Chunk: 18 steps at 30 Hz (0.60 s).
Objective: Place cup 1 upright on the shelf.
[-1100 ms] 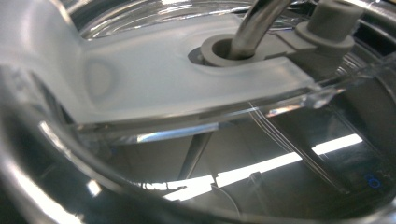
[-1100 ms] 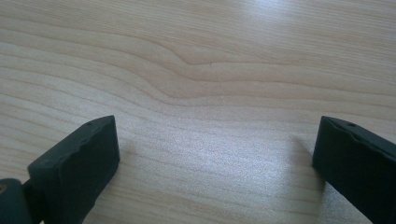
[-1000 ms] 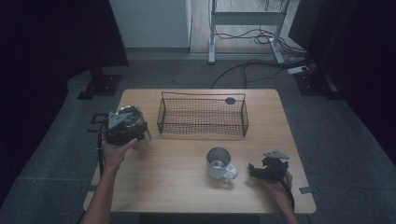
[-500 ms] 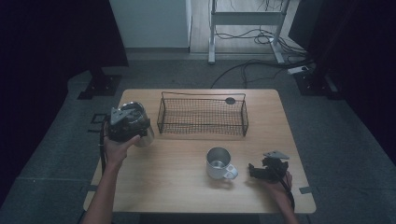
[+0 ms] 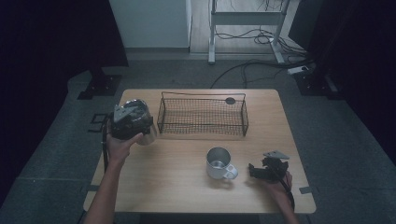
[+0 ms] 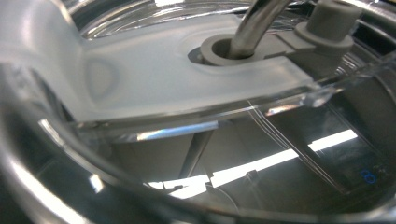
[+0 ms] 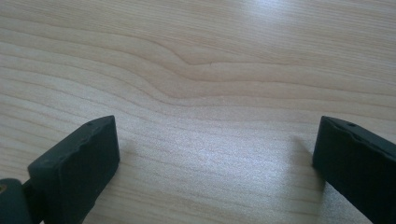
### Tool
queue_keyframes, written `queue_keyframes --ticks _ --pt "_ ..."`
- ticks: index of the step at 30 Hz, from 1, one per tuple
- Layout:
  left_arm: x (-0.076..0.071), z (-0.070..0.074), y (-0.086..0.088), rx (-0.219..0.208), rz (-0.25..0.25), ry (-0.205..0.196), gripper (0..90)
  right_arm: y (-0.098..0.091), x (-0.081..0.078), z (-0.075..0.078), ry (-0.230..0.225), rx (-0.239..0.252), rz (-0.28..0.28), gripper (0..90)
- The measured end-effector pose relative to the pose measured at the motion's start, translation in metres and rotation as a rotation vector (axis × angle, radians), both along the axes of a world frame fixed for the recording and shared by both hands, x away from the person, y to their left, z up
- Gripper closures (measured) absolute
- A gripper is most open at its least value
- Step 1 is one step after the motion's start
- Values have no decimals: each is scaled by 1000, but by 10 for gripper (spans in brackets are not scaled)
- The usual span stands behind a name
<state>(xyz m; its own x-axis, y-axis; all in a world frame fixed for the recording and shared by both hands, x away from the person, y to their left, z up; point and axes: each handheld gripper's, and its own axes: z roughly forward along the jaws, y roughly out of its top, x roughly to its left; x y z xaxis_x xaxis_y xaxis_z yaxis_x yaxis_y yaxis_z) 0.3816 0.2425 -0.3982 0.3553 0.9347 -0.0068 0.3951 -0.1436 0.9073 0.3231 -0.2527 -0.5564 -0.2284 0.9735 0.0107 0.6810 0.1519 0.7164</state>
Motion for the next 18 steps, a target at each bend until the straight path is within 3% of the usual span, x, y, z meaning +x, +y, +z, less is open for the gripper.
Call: queue_keyframes --ticks 18 --pt "7 10 -14 -1 -18 -14 42 0 0 0 0 1 2 5"
